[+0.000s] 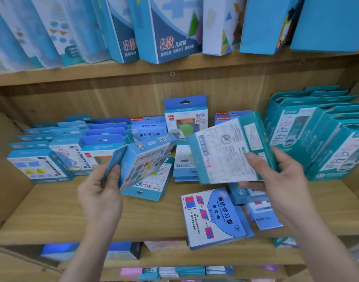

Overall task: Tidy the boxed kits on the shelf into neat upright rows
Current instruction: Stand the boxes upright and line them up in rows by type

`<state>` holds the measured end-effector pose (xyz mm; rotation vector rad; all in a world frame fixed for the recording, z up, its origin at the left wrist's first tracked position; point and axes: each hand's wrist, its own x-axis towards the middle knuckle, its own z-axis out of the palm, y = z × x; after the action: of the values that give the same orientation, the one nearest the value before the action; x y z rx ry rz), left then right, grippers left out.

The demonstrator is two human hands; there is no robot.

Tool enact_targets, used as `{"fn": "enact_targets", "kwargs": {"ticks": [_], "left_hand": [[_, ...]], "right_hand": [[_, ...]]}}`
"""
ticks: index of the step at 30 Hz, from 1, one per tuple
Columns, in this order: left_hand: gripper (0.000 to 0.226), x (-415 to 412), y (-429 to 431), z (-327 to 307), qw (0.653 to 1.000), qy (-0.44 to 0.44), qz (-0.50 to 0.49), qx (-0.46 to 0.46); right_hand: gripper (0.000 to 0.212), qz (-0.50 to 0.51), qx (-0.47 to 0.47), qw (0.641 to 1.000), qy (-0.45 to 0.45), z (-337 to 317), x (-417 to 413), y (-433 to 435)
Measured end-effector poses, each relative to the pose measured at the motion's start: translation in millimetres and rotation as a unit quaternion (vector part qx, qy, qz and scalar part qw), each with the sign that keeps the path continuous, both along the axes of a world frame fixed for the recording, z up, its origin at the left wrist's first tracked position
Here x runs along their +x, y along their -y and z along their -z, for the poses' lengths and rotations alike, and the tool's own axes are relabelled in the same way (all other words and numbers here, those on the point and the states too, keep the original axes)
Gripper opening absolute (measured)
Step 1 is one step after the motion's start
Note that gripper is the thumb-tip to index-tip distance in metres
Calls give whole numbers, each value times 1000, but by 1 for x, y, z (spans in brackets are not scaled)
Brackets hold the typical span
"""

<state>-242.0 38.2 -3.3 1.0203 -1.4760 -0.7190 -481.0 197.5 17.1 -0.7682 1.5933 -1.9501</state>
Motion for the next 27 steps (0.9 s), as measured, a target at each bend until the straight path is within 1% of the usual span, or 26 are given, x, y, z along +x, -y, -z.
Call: {"fn": "enact_targets", "kwargs": {"ticks": [1,2,5,8,10,12,15,17,20,22,23,24,25,27], "left_hand": [[14,0,0,0,1000,2,0,3],[14,1,0,0,1000,0,0,11],[20,3,3,-6,998,-34,10,52],[25,6,9,-12,997,-42,14,68],[21,8,14,-16,996,-33,14,78],[19,9,19,-22,996,-14,16,81],[22,8,31,-37,996,11,24,87],[24,7,42,-48,996,46,30,76],[25,4,64,-63,985,152,42,68],[23,1,80,-69,972,208,54,94],[21,-1,86,-71,965,235,57,107],[19,-3,91,-70,955,265,64,114],[17,-4,94,-68,944,299,73,121],[9,-7,97,-63,921,352,89,138]], "right_hand": [[12,-8,3,999,39,1,3,4],[13,-10,14,998,60,3,5,8],[14,4,43,995,88,7,9,15],[12,11,45,993,111,9,11,18],[14,13,42,992,120,10,11,19],[18,10,31,988,148,9,11,19],[22,-14,-2,978,209,8,13,18],[25,-39,-27,976,212,9,13,15],[41,-64,-84,983,149,11,15,11],[39,-38,-99,992,68,15,20,9],[45,-7,-91,996,-5,17,22,9],[55,18,-79,992,-97,22,25,9],[62,34,-69,977,-201,27,29,10],[55,48,-46,916,-396,43,32,17]]}}
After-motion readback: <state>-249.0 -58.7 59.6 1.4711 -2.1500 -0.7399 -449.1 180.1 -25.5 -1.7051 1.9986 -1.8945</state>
